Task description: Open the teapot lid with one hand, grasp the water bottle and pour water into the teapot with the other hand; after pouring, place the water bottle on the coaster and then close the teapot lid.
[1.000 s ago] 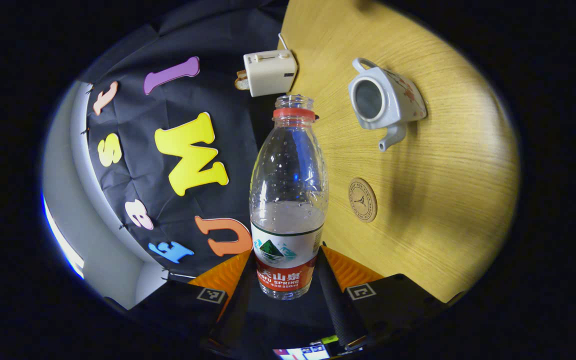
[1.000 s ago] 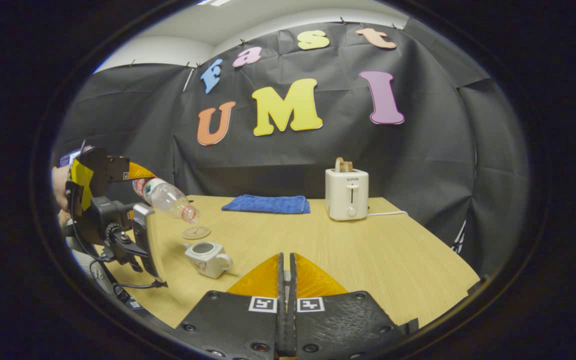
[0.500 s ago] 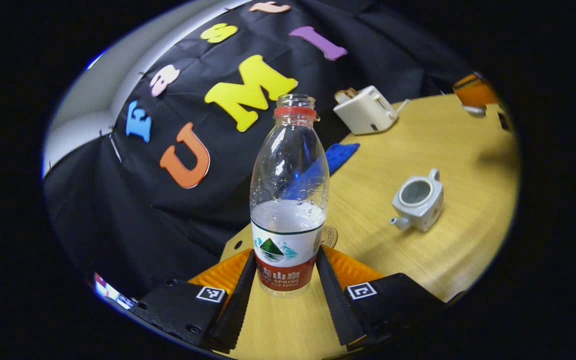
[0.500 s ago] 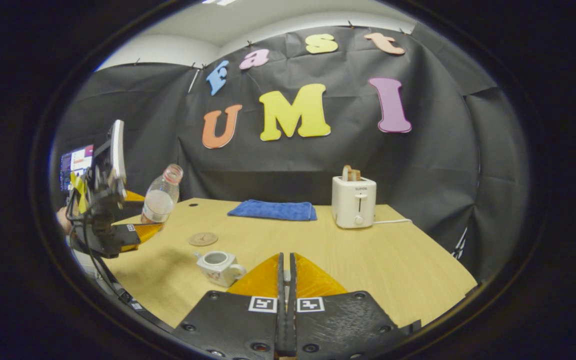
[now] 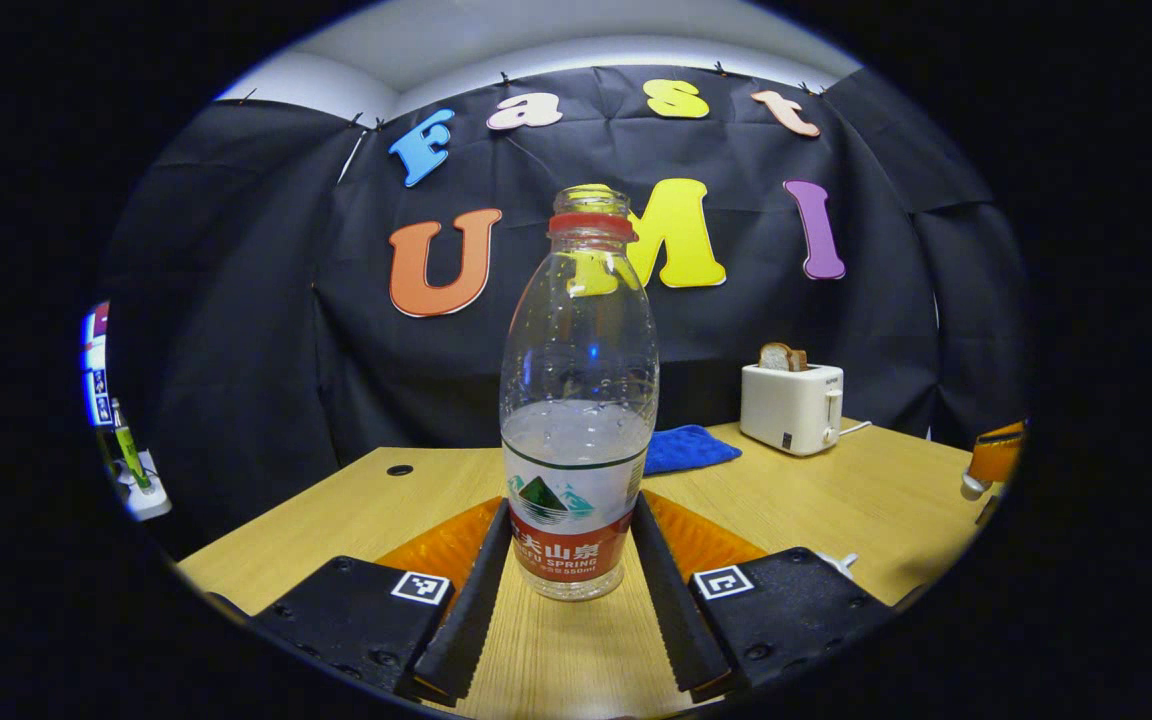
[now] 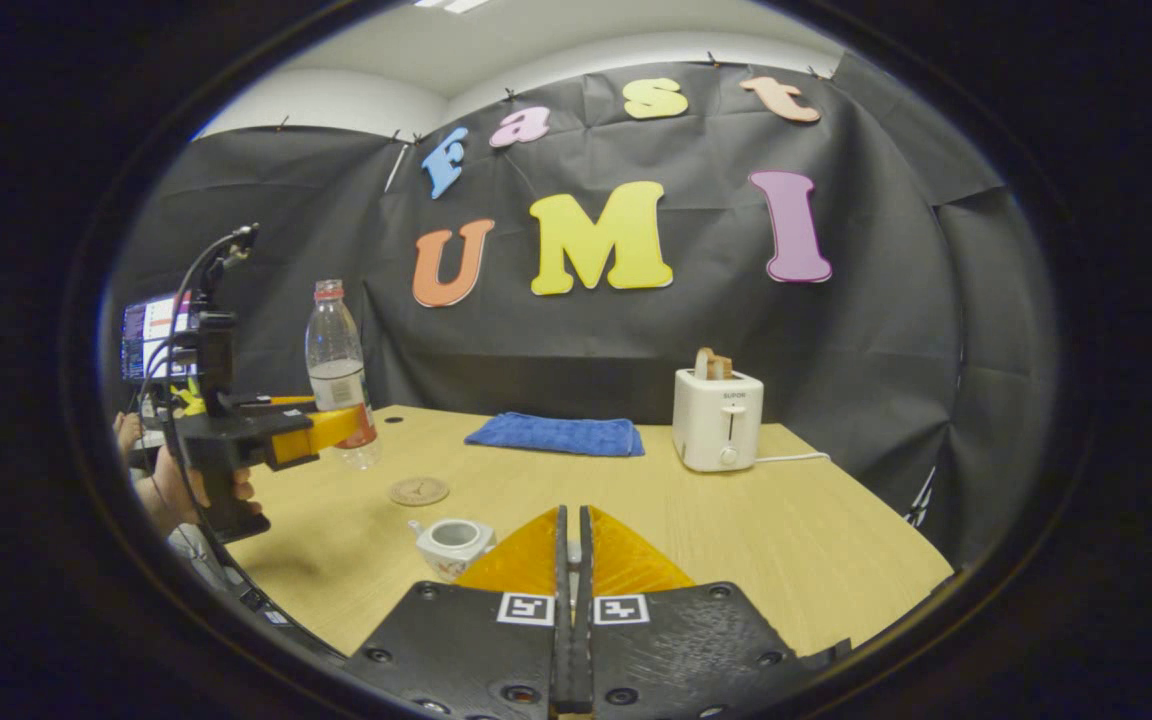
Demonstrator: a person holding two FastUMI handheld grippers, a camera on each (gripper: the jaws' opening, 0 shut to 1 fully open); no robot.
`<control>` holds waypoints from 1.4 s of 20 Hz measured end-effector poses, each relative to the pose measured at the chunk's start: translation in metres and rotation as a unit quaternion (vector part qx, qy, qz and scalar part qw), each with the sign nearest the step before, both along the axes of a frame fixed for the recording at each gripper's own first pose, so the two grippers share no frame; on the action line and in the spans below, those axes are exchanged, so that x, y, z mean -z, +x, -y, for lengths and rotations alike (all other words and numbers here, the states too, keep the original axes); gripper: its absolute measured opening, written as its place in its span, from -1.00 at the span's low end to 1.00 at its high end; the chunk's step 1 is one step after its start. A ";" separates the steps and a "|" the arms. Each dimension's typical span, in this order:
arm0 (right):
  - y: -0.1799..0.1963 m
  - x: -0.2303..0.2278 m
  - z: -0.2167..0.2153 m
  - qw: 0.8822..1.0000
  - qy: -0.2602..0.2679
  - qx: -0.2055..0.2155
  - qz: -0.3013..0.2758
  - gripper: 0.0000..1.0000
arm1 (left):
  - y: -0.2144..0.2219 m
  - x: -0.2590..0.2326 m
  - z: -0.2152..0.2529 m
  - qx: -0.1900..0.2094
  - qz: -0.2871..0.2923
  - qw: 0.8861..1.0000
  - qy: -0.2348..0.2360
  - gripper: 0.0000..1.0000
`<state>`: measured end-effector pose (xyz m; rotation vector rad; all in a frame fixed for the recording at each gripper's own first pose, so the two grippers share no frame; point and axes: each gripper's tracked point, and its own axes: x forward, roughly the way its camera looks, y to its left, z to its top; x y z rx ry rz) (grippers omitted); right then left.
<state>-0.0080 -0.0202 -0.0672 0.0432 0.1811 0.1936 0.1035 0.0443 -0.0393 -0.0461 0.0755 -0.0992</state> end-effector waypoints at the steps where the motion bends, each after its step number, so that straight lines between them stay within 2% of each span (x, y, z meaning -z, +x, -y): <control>1: 0.000 0.001 0.001 1.000 -0.001 0.002 -0.002 -1.00 | 0.009 0.001 -0.002 0.001 0.001 1.000 -0.010 0.48; 6: 0.002 0.011 0.013 1.000 0.001 0.017 -0.011 -1.00 | 0.046 0.023 -0.004 0.005 -0.009 1.000 -0.025 0.47; 10: 0.006 0.018 0.019 1.000 -0.002 0.024 -0.020 -1.00 | 0.064 0.048 0.003 0.015 -0.042 0.999 -0.025 0.48; 15: 0.011 0.024 0.024 0.999 -0.001 0.029 -0.028 -1.00 | 0.071 0.070 0.004 0.013 -0.077 0.997 -0.017 0.52; 28: 0.013 0.030 0.019 0.999 0.000 0.026 -0.034 -1.00 | 0.073 0.084 0.009 0.023 -0.100 0.995 -0.008 0.62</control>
